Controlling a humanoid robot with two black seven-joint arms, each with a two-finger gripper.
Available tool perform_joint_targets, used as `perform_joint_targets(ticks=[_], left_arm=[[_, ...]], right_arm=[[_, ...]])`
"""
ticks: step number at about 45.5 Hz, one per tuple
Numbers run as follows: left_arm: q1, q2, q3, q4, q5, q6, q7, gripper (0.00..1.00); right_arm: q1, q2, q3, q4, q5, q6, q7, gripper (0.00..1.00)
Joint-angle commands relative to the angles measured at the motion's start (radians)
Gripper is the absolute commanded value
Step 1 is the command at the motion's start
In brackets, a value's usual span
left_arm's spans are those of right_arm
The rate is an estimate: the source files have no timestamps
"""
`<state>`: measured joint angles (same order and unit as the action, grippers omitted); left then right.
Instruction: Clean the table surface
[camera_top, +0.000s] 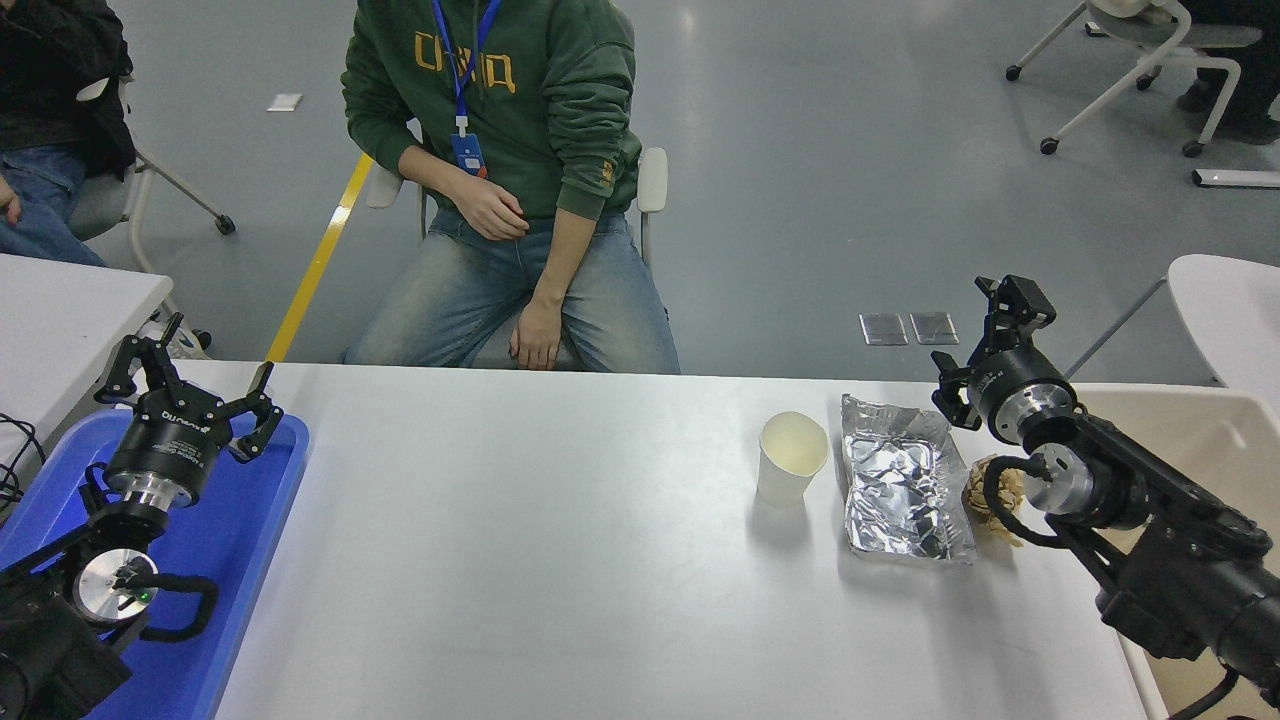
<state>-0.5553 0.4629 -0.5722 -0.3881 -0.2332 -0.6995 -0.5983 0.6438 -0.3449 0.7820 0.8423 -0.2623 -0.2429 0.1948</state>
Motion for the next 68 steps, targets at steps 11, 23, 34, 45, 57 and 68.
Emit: perform_joint_targets(ticks=[11,23,34,45,57,68], left_arm=[[0.000,-0.001,-0.002,0.000,0.000,0.000,0.000,1.00],[0.000,0.000,-0.002,0.000,0.000,0.000,0.000,1.00],[0.000,0.000,0.000,0.000,0.000,0.000,0.000,1.00],[0.000,0.000,0.000,0.000,0.000,0.000,0.000,1.00],[0.000,0.000,-0.002,0.000,0.000,0.000,0.000,1.00],[0.000,0.000,-0.002,0.000,0.000,0.000,0.000,1.00]], right_arm=[[-0.004,-0.003,0.000,0.000,0.000,0.001,0.000,1.00],[-0.006,-0.003,-0.003,0.000,0.000,0.001,0.000,1.00],[-0.007,0.000,-0.004,-0.005,0.000,0.001,0.002,1.00],[-0.015,0.006,-0.004,-0.002,0.000,0.001,0.002,1.00],[-0.016,0.004,-0.006,0.000,0.000,0.008,0.002,1.00],[-0.018,0.004,-0.009,-0.005,-0.003,0.008,0.003,1.00]])
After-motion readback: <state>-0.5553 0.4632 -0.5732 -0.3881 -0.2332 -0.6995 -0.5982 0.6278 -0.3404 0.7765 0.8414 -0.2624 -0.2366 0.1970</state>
